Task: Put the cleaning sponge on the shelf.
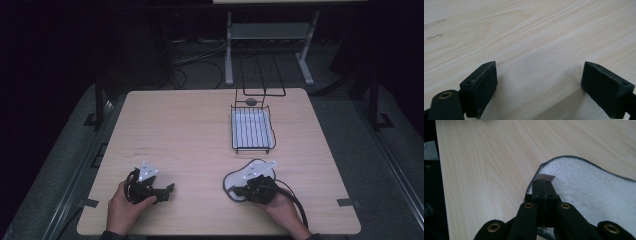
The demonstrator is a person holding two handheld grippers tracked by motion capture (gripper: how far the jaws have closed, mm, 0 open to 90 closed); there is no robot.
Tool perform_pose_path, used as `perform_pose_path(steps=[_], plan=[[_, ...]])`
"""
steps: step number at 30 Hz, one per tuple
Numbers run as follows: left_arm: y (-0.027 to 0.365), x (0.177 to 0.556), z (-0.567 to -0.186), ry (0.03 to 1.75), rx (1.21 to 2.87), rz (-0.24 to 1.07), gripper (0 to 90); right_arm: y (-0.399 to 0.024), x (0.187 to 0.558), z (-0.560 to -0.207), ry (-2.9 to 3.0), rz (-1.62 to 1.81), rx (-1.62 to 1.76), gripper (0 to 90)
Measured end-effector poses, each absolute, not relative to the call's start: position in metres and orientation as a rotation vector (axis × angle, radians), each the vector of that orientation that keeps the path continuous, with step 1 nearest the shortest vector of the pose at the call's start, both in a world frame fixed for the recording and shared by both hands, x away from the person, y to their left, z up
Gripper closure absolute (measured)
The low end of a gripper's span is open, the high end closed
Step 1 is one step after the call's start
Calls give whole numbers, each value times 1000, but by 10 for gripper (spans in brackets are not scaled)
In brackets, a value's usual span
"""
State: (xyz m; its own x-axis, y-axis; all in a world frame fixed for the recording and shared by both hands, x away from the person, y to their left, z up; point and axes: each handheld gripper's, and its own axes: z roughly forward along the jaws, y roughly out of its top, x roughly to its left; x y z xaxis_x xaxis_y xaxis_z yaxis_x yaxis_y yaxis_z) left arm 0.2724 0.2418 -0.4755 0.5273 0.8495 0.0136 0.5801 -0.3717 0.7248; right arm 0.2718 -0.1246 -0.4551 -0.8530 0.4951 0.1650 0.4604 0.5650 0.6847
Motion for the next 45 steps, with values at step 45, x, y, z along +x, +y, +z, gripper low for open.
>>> perform_pose_path(steps=[45], plan=[[242,272,-475,1156,2093,513,126,-174,259,-449,2652,1220,964,700]])
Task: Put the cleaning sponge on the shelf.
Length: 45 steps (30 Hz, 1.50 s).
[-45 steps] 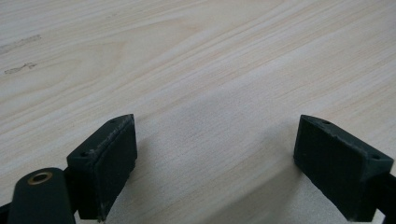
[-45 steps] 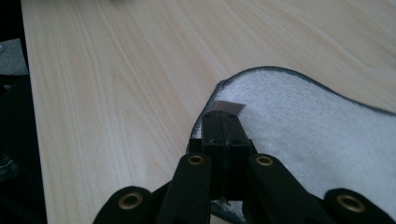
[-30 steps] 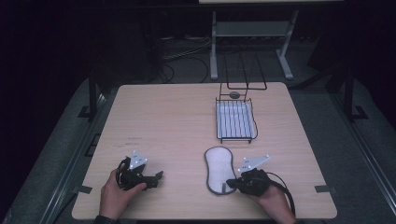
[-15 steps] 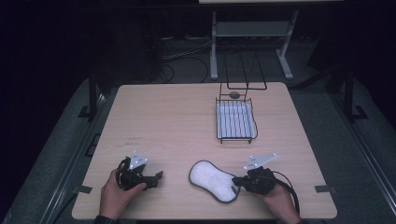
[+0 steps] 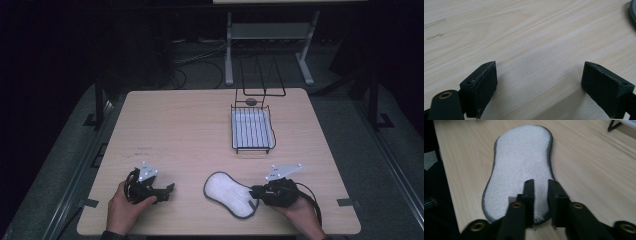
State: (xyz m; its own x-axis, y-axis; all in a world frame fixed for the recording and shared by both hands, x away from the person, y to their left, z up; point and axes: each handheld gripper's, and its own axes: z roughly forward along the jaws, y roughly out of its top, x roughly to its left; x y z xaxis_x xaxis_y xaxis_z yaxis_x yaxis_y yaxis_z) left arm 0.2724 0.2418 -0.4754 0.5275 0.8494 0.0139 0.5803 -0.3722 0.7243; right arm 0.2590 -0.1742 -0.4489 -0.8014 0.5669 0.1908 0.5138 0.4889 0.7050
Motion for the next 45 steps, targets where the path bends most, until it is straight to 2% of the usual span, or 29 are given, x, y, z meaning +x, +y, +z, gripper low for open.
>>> perform_pose_path(steps=[9,10,11,12,16,20,38,45], plan=[[242,272,-475,1156,2093,513,126,-167,267,-447,2609,1212,1006,262],[242,272,-475,1156,2093,513,126,-167,267,-447,2609,1212,1006,262],[242,272,-475,1156,2093,513,126,-165,268,-447,2605,1209,1007,223],[242,272,-475,1155,2094,513,126,-160,269,-446,2598,1216,1000,137],[242,272,-475,1155,2093,513,126,-151,271,-444,2590,1222,983,85],[242,272,-475,1156,2093,513,126,-140,274,-446,2620,1235,946,76],[242,272,-476,1158,2088,512,126,-103,287,-457,2693,1190,894,69],[241,272,-476,1160,2086,511,126,-101,287,-462,2725,1136,884,66]])
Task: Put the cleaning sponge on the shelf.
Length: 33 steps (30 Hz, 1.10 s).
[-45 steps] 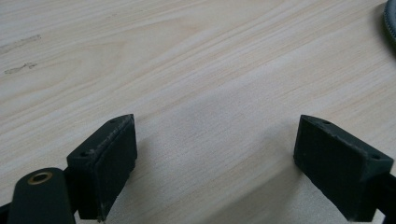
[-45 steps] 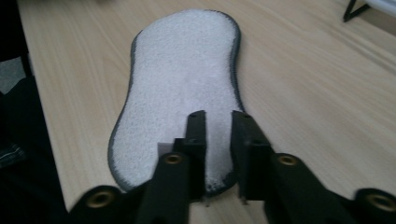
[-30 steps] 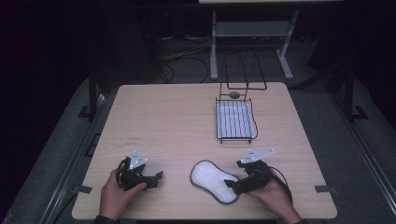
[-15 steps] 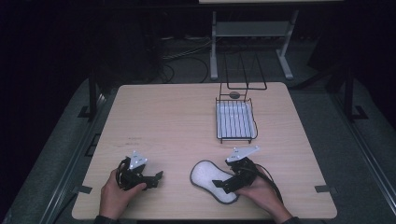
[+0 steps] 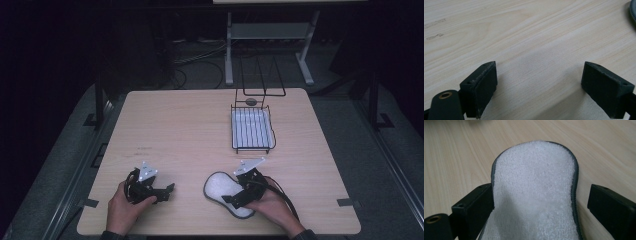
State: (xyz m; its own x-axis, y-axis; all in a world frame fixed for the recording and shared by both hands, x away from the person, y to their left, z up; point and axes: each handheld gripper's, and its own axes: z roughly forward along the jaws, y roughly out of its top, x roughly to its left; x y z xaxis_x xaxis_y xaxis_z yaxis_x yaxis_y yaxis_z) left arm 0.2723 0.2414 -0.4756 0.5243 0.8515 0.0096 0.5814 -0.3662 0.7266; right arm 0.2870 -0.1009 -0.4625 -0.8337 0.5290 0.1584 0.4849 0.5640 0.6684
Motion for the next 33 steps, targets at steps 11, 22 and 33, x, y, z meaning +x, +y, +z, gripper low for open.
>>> perform_pose_path(steps=[11,22,33], plan=[[242,272,-475,1157,2092,512,126,-96,285,-469,2752,1066,873,57],[242,272,-476,1156,2092,513,126,-94,281,-466,2769,1043,818,172],[242,272,-475,1159,2089,512,126,-98,284,-465,2778,1072,833,240]])
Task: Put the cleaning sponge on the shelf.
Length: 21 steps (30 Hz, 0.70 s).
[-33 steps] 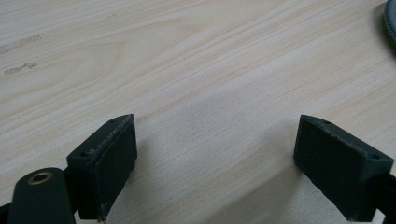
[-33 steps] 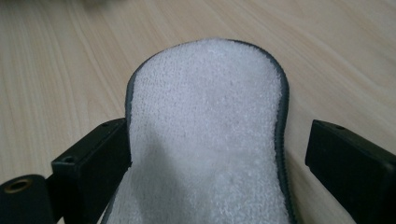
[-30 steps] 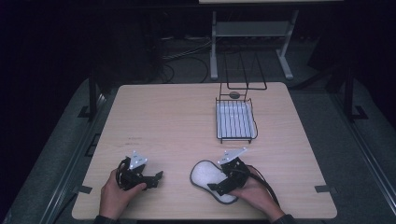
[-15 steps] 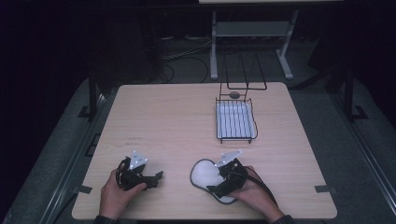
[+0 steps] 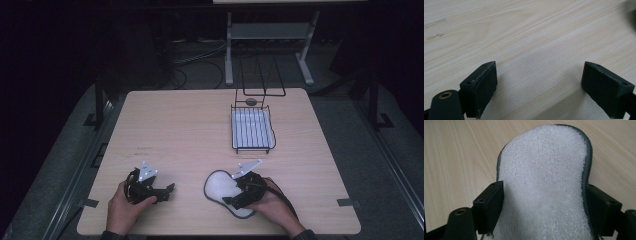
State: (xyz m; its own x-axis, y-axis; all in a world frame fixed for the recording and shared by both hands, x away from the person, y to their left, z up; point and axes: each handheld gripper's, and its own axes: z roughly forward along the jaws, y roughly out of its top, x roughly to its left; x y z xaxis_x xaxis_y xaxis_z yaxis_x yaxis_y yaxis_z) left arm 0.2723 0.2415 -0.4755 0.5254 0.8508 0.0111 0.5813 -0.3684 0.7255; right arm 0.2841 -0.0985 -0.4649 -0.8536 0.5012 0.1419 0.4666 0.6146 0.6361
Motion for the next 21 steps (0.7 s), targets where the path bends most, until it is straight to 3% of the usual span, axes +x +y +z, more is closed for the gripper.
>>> perform_pose_path(steps=[6,13,21], plan=[[242,272,-475,1158,2089,511,126,-103,283,-458,2735,1110,830,347],[241,272,-476,1159,2087,511,126,-114,284,-448,2682,1202,828,538],[242,272,-476,1158,2088,512,126,-120,287,-441,2684,1289,831,648]])
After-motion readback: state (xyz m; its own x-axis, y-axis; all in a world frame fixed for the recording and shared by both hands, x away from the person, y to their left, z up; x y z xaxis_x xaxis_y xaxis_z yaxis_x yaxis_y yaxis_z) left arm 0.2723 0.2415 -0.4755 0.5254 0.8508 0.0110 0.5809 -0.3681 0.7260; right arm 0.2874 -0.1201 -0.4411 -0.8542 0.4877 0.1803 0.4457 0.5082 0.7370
